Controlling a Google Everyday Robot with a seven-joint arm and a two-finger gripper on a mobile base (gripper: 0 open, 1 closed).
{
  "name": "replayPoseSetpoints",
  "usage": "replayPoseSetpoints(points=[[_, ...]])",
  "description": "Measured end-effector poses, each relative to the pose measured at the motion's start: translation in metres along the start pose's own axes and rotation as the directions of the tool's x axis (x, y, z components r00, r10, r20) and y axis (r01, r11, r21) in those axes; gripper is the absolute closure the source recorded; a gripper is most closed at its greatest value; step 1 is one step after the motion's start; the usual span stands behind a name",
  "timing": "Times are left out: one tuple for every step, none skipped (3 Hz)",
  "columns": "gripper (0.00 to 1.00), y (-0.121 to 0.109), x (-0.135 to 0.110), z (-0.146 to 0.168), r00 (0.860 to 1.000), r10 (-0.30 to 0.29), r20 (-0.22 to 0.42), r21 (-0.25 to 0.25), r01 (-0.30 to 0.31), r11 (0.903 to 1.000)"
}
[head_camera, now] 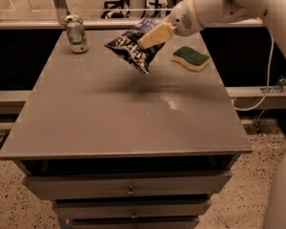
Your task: Move blue chip bag near 7up can
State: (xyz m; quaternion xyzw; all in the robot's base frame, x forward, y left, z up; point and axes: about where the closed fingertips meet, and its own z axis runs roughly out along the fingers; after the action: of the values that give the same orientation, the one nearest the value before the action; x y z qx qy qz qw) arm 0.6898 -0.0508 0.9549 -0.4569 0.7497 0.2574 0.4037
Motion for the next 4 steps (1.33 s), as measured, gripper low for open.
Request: replayPoseSetpoints(points=[[1.00,-0.019,-0.029,0.039,0.998,-0.019,0.053,0.002,0.019,0.9998],[1.00,-0.030,-0.040,0.083,0.998,-0.051,0.039,-0.013,0.052,0.9986],[1.00,-0.039,-0.043,0.120,0.997,-0.074,0.016,-0.027,0.075,0.9968],[1.00,-0.042,-0.050,0.139,0.997,-0.078,0.026,-0.042,0.079,0.9960]])
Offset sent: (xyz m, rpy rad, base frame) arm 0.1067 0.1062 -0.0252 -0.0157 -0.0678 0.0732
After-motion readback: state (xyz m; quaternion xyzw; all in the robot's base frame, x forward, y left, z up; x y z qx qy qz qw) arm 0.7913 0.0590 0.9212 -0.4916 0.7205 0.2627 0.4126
